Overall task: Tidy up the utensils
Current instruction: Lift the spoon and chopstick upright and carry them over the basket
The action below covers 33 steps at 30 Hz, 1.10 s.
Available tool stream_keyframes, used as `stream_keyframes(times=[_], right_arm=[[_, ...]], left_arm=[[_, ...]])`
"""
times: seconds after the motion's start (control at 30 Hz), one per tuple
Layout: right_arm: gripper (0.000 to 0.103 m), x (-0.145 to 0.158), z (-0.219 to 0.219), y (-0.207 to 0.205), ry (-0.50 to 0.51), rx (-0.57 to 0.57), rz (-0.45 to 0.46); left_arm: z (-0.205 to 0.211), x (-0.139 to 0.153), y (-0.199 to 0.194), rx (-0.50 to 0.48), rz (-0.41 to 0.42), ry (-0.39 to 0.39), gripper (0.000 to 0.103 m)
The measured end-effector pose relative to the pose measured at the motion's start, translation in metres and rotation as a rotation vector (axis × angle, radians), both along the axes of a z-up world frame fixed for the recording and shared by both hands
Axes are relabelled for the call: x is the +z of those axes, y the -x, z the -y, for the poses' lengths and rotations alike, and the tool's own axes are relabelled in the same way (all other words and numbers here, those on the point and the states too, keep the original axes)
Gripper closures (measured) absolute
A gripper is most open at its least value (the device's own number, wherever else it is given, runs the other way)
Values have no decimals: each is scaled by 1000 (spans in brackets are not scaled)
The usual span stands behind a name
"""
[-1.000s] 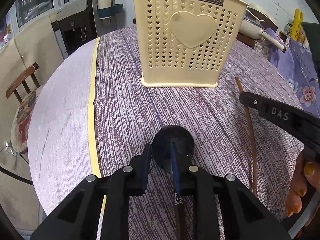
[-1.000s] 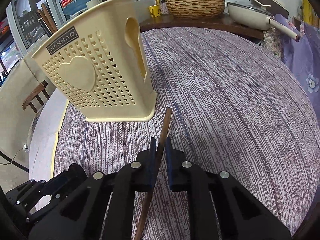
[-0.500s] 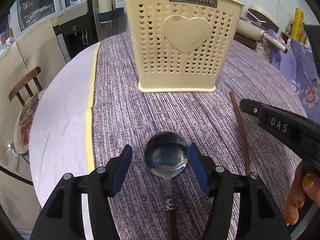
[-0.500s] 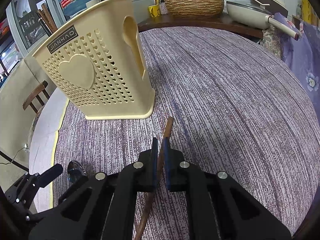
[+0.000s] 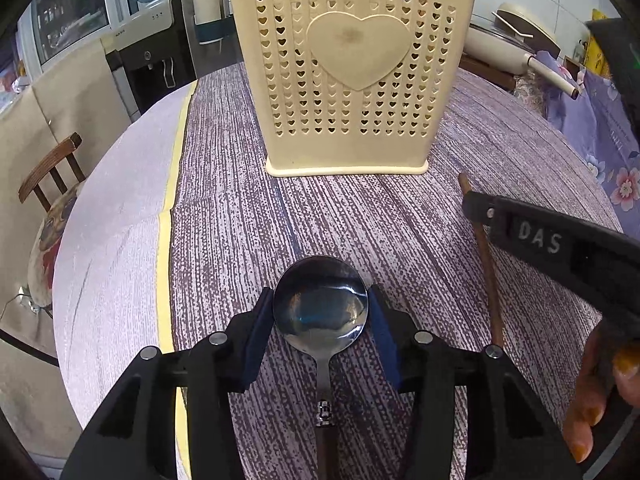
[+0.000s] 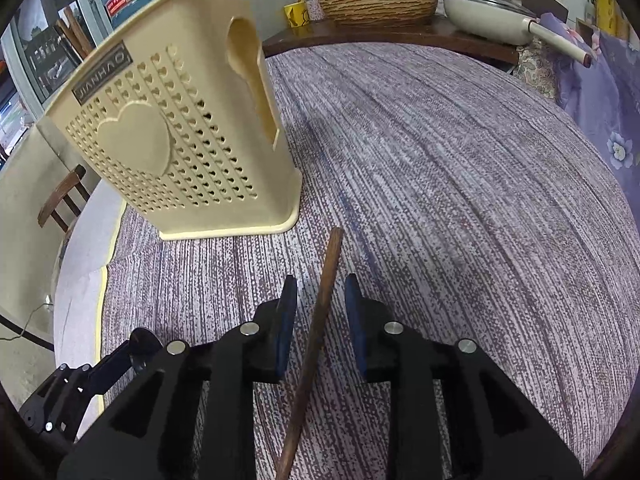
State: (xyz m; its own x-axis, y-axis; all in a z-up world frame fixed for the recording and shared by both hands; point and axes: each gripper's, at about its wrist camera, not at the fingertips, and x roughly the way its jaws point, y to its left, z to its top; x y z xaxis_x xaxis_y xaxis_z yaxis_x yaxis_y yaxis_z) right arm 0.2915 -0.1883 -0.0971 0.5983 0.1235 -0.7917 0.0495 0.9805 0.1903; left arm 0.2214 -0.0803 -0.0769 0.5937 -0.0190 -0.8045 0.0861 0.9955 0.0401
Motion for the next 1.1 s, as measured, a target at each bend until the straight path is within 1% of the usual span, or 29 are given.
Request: stream_keyframes(times=[0.07,0.17,0.23,0.3,0.37,0.4,0.53,0.73,0.83,0.87,0.93,1.03,1.1], right_arm=[[77,-4,-4,-2,24,0,-4],[79,-4,-11,-2,90,4,3],[87,-6,-18,-2,153,4,9],[92,-6,-20,-2,156,9,12],[93,-6,-18,-3,144,8,4],[93,-6,-17,-4,131,7,2],[94,-4,0,-5,-7,4,-2],[94,16,13,5,-127,40,78],[95,39,20,15,-173,61,152],[95,44,16,18,-185,69,168],[95,61,22,24,-226,101,214],[95,85,27,40,-244,140,289],[95,98,30,50,-243,158,333]], left_arm=[[0,0,0,-2,2,1,56],[1,0,-1,-6,5,-2,56],[1,-1,0,-8,7,-2,56],[1,-1,0,-9,8,-1,56],[1,0,-1,-12,7,3,56],[0,0,-1,-14,5,7,56],[-4,7,-3,-18,22,22,56],[-14,33,-1,-35,98,82,56],[-20,48,2,-47,136,127,56],[-23,54,4,-53,152,141,56],[-25,63,7,-61,182,160,56],[-31,81,10,-69,225,194,56],[-34,90,14,-74,254,197,56]])
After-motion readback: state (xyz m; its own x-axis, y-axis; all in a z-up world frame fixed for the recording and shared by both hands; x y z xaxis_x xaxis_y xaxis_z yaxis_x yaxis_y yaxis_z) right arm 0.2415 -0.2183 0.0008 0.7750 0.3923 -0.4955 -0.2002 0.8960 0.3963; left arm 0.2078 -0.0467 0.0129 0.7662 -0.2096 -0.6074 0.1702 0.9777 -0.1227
